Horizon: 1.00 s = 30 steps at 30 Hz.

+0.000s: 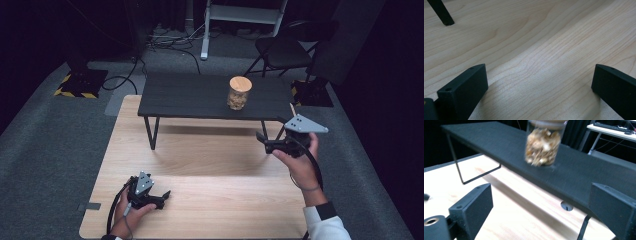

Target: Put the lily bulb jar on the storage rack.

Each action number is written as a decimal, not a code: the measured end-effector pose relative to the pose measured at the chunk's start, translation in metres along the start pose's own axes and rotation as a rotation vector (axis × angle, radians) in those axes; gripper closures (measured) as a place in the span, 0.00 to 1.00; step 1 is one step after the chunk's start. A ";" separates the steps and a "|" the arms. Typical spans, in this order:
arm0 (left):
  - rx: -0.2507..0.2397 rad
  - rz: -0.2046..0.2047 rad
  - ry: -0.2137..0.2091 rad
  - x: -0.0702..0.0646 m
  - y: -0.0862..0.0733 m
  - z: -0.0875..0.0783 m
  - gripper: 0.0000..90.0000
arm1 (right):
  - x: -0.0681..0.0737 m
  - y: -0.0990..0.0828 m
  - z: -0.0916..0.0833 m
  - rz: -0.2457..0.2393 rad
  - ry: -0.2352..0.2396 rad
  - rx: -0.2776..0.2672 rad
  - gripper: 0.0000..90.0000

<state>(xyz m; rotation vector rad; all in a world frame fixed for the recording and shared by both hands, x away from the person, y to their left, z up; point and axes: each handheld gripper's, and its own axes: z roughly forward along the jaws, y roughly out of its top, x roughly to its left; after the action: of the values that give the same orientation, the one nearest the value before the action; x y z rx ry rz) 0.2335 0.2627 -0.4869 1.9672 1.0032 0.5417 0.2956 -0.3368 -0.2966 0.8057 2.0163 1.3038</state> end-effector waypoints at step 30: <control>-0.001 0.000 -0.002 0.000 0.000 0.000 0.01 | 0.048 -0.143 -0.030 0.042 -0.017 0.166 0.03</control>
<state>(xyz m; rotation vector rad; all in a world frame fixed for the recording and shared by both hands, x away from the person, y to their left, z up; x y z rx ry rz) 0.2333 0.2631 -0.4871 1.9668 1.0008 0.5401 0.2186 -0.3648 -0.4272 0.9364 2.1248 1.1595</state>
